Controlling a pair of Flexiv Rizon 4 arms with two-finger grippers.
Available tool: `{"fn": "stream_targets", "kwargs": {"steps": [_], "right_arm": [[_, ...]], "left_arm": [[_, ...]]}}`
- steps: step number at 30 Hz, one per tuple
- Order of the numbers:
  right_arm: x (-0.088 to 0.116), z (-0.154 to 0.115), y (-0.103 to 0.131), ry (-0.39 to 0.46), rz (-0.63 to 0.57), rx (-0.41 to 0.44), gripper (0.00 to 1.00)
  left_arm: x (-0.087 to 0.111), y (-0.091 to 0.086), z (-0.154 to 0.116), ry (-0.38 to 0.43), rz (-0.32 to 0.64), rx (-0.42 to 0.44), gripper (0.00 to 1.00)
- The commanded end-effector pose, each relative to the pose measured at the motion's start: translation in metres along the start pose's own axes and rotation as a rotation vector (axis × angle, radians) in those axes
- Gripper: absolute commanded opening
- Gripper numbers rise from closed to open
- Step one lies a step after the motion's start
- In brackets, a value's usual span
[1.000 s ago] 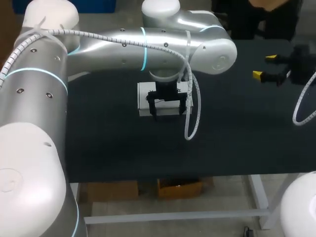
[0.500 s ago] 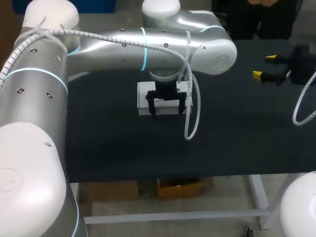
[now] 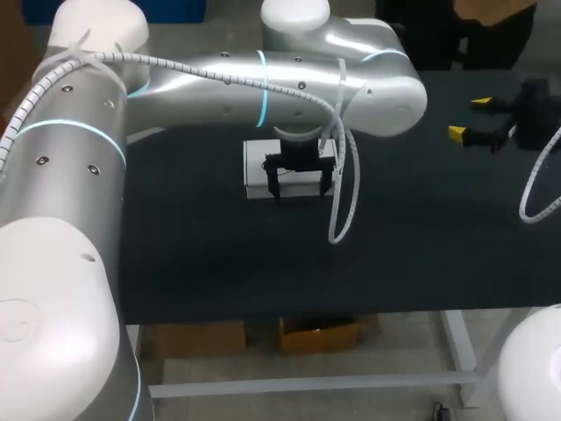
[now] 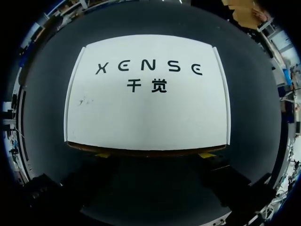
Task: Assemble the packaging by folding the flat box into shape, placing the metal phone stand inside, and closing the box properly
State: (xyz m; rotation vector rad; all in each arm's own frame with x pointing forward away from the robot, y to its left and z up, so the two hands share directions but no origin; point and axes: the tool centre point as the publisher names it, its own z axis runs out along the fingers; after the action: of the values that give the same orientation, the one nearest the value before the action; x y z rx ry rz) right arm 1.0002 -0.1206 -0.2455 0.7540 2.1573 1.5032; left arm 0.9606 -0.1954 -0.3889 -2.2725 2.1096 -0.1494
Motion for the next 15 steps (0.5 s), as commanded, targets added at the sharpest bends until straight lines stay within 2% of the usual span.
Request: {"fn": "stream_targets", "kwargs": {"steps": [1, 15], "right_arm": [[0.001, -0.001, 0.000, -0.001, 0.000, 0.000, 1.00], [0.001, -0.001, 0.000, -0.001, 0.000, 0.000, 1.00]], "left_arm": [[0.006, -0.015, 0.004, -0.014, 0.000, -0.016, 1.00], [0.008, -0.049, 0.010, -0.015, -0.004, -0.008, 1.00]]}}
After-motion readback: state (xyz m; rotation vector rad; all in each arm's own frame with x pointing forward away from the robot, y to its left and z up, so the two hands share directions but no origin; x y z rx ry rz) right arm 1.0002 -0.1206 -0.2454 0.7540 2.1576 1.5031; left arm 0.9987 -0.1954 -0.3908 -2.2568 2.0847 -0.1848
